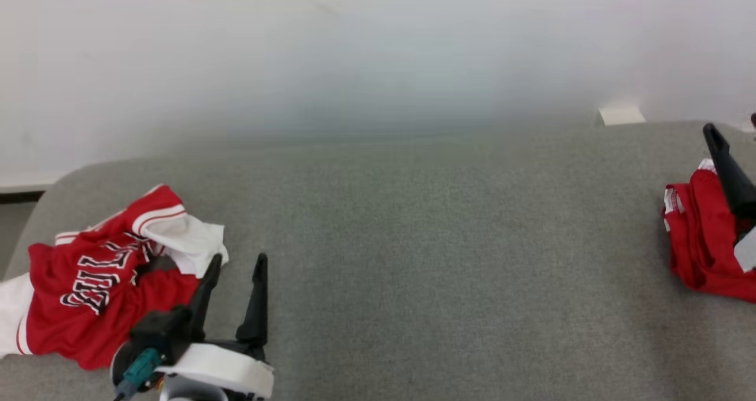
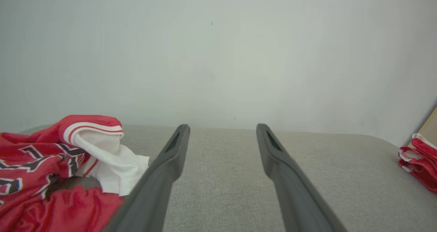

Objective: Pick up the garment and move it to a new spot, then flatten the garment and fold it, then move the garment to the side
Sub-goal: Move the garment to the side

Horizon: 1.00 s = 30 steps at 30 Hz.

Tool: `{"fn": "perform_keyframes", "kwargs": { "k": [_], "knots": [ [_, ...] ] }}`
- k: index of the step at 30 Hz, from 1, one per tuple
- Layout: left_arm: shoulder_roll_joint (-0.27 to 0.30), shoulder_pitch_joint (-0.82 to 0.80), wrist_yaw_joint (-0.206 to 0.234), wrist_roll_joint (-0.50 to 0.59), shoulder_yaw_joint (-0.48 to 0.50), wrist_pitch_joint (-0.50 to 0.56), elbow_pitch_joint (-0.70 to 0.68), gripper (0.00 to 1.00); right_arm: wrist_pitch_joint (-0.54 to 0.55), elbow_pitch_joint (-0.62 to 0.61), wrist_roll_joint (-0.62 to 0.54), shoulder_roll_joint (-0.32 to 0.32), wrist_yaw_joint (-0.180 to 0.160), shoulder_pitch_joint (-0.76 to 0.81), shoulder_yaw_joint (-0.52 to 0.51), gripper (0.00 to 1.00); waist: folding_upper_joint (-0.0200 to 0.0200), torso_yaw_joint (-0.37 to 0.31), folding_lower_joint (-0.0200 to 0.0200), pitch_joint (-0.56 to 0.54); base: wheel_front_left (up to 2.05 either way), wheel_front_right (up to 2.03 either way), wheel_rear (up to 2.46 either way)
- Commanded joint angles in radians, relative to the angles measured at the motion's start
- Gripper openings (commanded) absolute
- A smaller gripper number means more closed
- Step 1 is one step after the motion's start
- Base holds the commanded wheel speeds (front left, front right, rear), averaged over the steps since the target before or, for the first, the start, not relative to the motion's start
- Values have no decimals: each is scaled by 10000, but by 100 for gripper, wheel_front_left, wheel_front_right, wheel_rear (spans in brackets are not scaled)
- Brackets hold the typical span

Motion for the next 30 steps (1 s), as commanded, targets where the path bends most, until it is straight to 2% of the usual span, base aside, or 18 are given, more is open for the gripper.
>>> {"fn": "perform_keyframes", "kwargs": {
  "k": [1, 5, 7, 14, 17, 20, 27, 30],
  "knots": [
    [6, 204, 28, -54, 127, -2, 59, 100, -137, -372, -56, 24, -26, 574, -280, 100, 0, 50, 2, -282, 0, 0, 0],
    [5, 420, 22, -6, 366, -2, 110, 100, -418, -1109, -547, 322, -26, 1695, -1000, 100, 0, 70, 2, -405, 0, 0, 0],
    [-12, 552, 32, 4, 498, -2, 78, 100, -629, -1490, -1014, 683, -26, 2514, -1617, 100, 0, 97, 2, -449, 0, 0, 0],
    [-51, 1008, 108, -56, 772, -2, -95, 100, -1482, -2756, -2510, 2937, -26, 5246, -3447, 100, 0, 206, 2, -533, 0, 0, 0],
    [-62, 1191, 68, -69, 779, -2, -141, 100, -1712, -2988, -2983, 3707, -26, 5831, -3718, 100, 0, 187, 2, -515, 0, 0, 0],
    [-65, 1276, 31, -81, 766, -2, -174, 100, -1846, -2948, -3396, 4211, -26, 6117, -3670, 100, 0, 162, 2, -490, 0, 0, 0],
    [-67, 1451, 47, -64, 518, -2, -284, 100, -1918, -2587, -3717, 4940, -25, 6121, -3928, 100, 0, 220, 2, -460, 0, 0, 0],
    [-65, 1482, 113, -118, 347, -2, -308, 100, -1917, -2492, -3832, 5018, -26, 6058, -3921, 100, 0, 267, 2, -419, 0, 0, 0]
  ]
}}
